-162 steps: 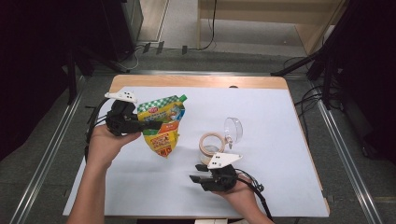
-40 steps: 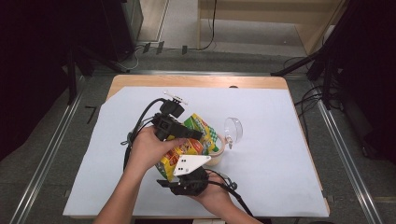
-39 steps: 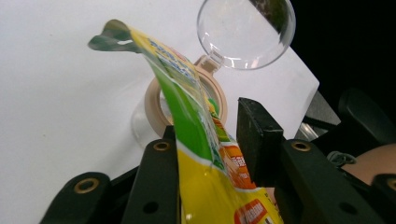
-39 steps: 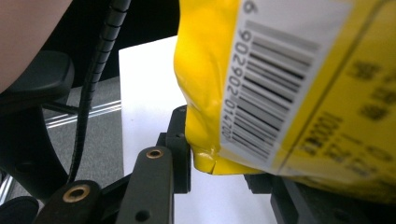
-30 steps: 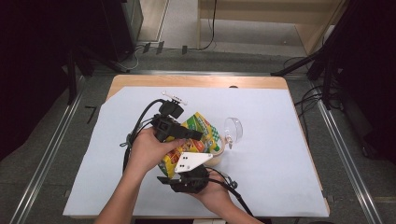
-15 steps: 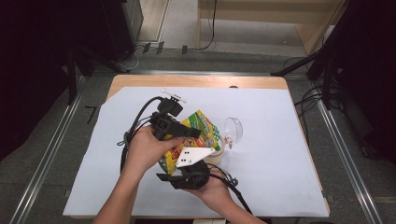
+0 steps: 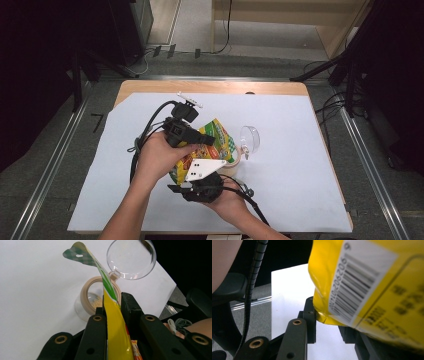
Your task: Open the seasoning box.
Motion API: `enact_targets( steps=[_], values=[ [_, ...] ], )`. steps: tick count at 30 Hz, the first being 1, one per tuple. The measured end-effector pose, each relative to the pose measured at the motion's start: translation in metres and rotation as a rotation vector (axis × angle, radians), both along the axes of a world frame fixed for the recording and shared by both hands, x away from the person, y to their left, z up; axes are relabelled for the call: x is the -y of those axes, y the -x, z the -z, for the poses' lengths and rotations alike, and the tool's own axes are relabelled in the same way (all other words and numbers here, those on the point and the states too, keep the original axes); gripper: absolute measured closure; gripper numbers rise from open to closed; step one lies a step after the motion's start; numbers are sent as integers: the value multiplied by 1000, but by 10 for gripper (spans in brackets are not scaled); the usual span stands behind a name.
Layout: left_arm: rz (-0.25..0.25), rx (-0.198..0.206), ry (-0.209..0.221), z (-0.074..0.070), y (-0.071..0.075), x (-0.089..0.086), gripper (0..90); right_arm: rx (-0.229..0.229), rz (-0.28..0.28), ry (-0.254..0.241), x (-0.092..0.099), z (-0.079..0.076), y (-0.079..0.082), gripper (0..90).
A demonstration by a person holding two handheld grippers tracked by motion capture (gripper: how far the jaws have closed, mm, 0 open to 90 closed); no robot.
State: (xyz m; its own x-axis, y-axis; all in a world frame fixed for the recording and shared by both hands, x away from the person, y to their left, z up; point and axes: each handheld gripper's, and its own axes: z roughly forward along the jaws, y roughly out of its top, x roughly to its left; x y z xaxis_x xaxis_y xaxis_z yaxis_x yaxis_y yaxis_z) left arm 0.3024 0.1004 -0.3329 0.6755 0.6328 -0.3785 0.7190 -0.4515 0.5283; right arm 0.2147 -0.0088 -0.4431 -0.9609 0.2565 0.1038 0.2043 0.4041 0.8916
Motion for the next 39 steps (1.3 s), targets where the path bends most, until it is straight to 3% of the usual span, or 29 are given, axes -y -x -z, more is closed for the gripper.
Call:
enact_targets(
  steps=[7, 15, 30, 39],
  values=[
    [13, 1, 57, -4, 2, -2, 791, -23, 17, -19, -2, -1, 0, 732],
    [-10, 18, 92, -5, -3, -7, 791, -30, 17, -17, -3, -5, -8, 734],
    [6, 33, 81, -6, -6, 0, 800, -39, 41, -25, -1, -5, -10, 737],
    [20, 21, 75, -3, -8, 3, 805, -57, 47, -31, 1, -1, -12, 744]
  ],
)
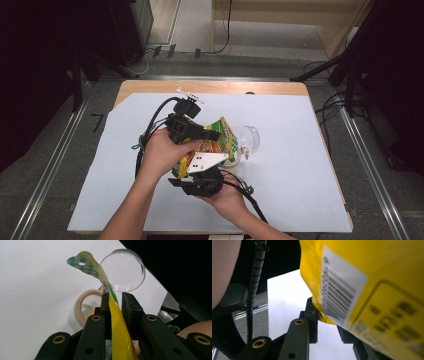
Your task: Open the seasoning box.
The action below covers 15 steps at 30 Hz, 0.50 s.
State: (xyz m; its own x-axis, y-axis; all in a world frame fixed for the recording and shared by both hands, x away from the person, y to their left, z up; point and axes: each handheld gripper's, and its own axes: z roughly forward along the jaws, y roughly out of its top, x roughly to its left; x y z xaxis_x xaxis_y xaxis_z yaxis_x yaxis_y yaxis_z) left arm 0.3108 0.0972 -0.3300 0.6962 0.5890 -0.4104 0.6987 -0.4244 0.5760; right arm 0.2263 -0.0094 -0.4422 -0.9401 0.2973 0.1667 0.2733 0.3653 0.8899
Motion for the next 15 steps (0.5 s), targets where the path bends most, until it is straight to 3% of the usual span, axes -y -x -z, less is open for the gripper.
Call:
enact_targets(
  steps=[15],
  values=[
    [-10, -3, 3, -2, -1, -4, 795, -31, -9, -12, -2, -4, 1, 745]
  ],
)
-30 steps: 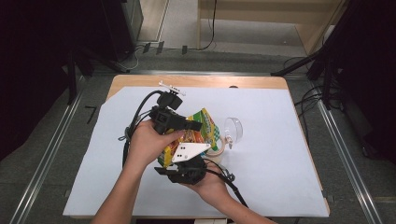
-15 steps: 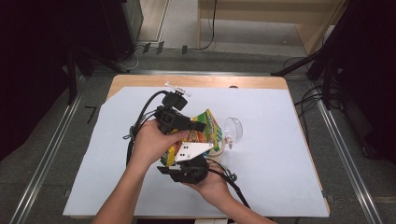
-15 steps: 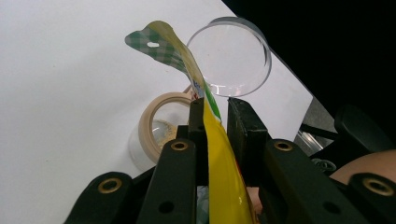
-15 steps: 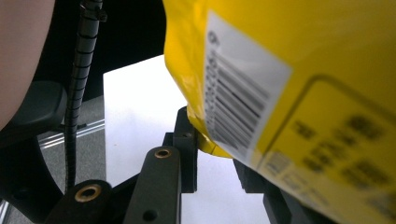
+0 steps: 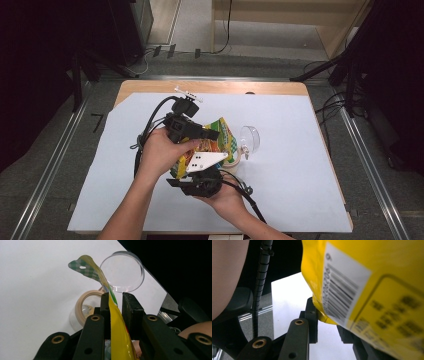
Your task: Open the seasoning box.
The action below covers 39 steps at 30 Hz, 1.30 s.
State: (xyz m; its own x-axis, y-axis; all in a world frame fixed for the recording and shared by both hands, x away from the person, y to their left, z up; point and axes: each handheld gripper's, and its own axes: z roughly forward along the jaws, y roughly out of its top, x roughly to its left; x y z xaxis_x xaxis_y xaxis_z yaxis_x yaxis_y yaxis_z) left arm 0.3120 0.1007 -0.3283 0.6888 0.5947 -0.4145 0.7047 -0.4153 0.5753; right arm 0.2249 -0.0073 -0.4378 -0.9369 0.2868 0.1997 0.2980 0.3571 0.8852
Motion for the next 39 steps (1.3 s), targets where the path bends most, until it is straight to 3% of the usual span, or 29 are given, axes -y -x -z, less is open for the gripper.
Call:
enact_targets(
  steps=[9, 14, 22, 39],
  values=[
    [2, -11, 7, 2, -3, -3, 797, -9, 22, 17, -4, -1, -1, 745],
    [3, -17, 16, 2, -5, -7, 797, -58, 19, 40, -6, -5, -2, 746],
    [-1, -11, 20, 1, -6, -11, 800, -26, 58, 46, -14, -5, -1, 743],
    [12, -18, 17, 1, -10, -10, 798, -20, 74, 34, -14, -5, -1, 742]
  ],
)
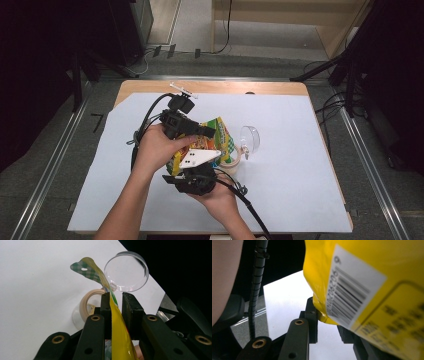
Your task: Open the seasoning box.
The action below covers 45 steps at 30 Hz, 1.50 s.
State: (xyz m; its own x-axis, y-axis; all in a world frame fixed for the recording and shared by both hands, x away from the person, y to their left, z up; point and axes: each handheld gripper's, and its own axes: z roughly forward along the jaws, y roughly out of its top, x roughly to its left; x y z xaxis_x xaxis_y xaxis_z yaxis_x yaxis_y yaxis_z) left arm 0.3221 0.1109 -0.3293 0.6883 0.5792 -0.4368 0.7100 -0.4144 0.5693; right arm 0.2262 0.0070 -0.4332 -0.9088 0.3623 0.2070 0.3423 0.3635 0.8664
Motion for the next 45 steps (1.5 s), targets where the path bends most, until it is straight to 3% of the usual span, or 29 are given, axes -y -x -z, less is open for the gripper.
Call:
enact_targets(
  steps=[11, 18, 29, 32, 45],
  values=[
    [-3, 5, 13, -1, 0, -3, 800, 18, 19, 4, -3, -1, 1, 741],
    [-4, 19, 2, -3, 2, -2, 800, 1, 36, -17, -4, -1, 2, 741],
    [-11, 37, 0, -7, 4, -1, 798, 22, 41, -30, -4, -3, 3, 739],
    [-10, 40, -19, -6, 4, 0, 798, 6, 43, -37, -5, -1, 3, 739],
    [-11, 41, -20, -7, 4, 0, 799, 3, 57, -51, -6, -1, 4, 738]
  ],
)
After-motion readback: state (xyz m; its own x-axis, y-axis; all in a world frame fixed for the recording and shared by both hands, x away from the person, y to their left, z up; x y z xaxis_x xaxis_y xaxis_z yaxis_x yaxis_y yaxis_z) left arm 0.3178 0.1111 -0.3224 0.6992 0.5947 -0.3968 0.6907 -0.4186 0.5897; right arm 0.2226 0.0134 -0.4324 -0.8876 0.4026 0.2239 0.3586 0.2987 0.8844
